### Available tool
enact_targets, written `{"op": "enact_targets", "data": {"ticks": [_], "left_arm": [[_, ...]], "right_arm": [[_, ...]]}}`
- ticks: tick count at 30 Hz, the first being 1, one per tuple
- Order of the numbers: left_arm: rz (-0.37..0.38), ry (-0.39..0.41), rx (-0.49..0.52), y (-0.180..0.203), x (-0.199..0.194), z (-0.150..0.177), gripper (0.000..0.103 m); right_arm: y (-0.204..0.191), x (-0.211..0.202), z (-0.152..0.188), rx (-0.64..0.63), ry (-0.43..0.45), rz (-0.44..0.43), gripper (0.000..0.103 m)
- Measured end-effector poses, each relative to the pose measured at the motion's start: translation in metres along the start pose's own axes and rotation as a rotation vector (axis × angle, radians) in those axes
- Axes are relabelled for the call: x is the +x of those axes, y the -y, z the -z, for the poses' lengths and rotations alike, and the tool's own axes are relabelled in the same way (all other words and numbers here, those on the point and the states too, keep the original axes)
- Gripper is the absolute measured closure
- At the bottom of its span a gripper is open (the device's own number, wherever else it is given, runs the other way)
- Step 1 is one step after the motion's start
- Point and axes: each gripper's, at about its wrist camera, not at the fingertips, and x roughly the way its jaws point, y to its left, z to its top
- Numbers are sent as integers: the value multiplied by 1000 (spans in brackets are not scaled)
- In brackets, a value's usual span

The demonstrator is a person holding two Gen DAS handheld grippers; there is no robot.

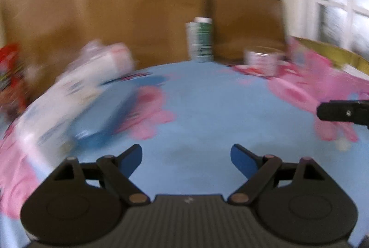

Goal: Organize soft objects
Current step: 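Move the right tool to the blue glasses case on the cloth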

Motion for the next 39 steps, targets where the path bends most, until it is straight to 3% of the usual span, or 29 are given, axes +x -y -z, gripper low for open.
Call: {"op": "enact_targets", "data": {"ticks": [6,9,11,14,21,29,35,39], "left_arm": [[-239,144,-204,-83,-26,23,11],[-251,205,-367,-114,-41,36,9],[-236,244,-455,-127,-49,42,7],[-219,269,-527,-138,-50,44,5],[-166,252,-535,-143,-51,48,4],[-135,241,-538,-145,-44,47,4],[-170,207,-510,-138,-39,45,4],[-177,140,-475,-133,-28,41,4]], "right_arm": [[-58,68,-9,-121,-51,-140,43],[-89,106,-9,-142,-84,-199,35],[-110,127,-7,-183,-97,-216,22],[-132,154,-4,-242,-118,-214,21],[-129,189,-9,-175,-183,-188,22],[-49,153,-34,-71,-88,-6,24],[-71,174,-45,-192,-103,-51,20],[-78,207,-46,-352,-102,10,17]]}}
